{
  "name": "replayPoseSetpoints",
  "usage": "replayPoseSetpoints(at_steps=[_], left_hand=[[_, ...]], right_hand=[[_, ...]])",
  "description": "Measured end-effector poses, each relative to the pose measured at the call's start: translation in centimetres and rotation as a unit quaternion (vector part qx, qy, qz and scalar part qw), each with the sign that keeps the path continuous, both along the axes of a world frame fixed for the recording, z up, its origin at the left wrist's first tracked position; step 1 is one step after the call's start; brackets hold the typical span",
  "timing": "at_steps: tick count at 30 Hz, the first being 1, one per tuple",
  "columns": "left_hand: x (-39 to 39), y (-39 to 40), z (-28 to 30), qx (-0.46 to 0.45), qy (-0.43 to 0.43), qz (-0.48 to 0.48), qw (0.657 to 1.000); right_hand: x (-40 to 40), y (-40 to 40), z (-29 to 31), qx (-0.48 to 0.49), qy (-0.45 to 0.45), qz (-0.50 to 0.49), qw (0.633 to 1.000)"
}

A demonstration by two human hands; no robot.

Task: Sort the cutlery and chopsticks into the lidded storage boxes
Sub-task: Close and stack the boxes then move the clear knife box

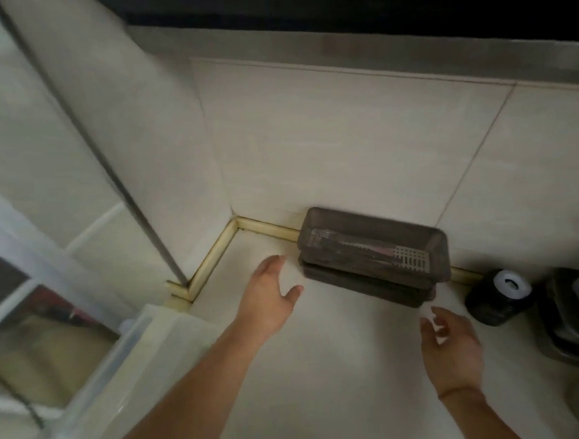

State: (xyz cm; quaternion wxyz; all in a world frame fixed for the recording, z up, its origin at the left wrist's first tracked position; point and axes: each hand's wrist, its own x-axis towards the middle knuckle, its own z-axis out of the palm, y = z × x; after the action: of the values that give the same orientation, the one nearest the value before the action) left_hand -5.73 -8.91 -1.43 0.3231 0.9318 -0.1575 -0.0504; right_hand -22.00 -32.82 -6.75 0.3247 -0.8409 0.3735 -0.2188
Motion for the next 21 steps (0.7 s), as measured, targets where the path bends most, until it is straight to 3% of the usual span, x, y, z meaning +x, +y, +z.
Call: replayPoseSetpoints(at_steps=[4, 8, 10, 11, 13, 14, 16, 21], left_hand=[[-7.2, 10.5, 3.4, -0.019, -0.141, 0.034, 0.989], [-13.6, 20.9, 3.2, -0.049, -0.220, 0.277, 0.934], [-14.9, 24.5, 1.9, -0.099, -0.116, 0.464, 0.873], [-14.9, 25.9, 1.3, -0.163, -0.021, 0.546, 0.821], [-14.7, 28.0, 0.4, -0.323, 0.158, 0.619, 0.698], [-14.6, 28.8, 0.0, -0.390, 0.215, 0.610, 0.656], [-14.7, 29.4, -0.5, -0.451, 0.270, 0.573, 0.629], [-13.3, 29.6, -0.1, -0.545, 0.293, 0.527, 0.583]], right_hand=[[-0.7, 7.4, -0.4, 0.032, -0.005, 0.108, 0.994], [-0.3, 15.2, 0.7, 0.167, 0.021, 0.300, 0.939], [0.6, 18.5, 1.5, 0.257, 0.065, 0.362, 0.894], [1.2, 20.0, 1.9, 0.293, 0.090, 0.382, 0.872], [2.3, 22.8, 2.8, 0.354, 0.139, 0.404, 0.832], [2.9, 23.9, 3.0, 0.371, 0.152, 0.407, 0.821], [4.2, 25.5, 3.1, 0.373, 0.152, 0.390, 0.828], [7.0, 26.4, 2.8, 0.363, 0.135, 0.337, 0.858]])
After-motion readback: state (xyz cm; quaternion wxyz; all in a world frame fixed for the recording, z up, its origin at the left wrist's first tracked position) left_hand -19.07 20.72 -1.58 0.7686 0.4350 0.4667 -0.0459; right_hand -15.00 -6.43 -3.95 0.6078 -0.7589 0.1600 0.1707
